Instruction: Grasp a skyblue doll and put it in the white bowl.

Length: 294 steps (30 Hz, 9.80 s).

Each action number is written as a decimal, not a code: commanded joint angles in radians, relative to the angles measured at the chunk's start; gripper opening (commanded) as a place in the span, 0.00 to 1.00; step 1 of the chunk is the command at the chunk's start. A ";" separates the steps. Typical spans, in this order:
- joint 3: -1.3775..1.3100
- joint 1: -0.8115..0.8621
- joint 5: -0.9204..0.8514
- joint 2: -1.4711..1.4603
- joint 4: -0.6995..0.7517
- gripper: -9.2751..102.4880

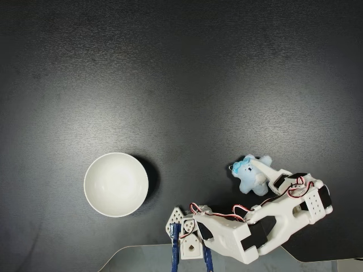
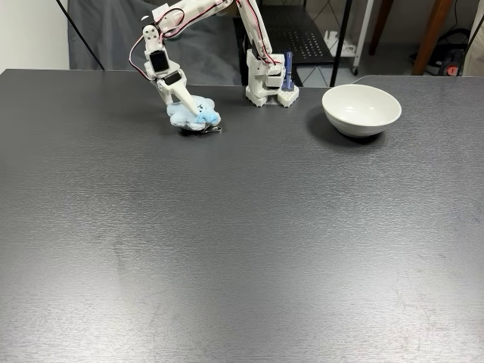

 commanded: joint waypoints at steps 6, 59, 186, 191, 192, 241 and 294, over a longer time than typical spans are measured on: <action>-0.018 -0.115 0.005 0.035 -0.005 0.67; -0.037 -0.104 0.006 0.080 -0.011 0.42; 0.074 -1.137 1.216 0.758 0.138 0.07; 0.072 -1.404 1.394 0.887 0.249 0.07; 0.072 -1.440 1.425 0.911 0.273 0.07; 0.367 -2.289 1.815 0.957 0.117 0.07; -0.087 -1.195 1.829 1.539 0.132 0.57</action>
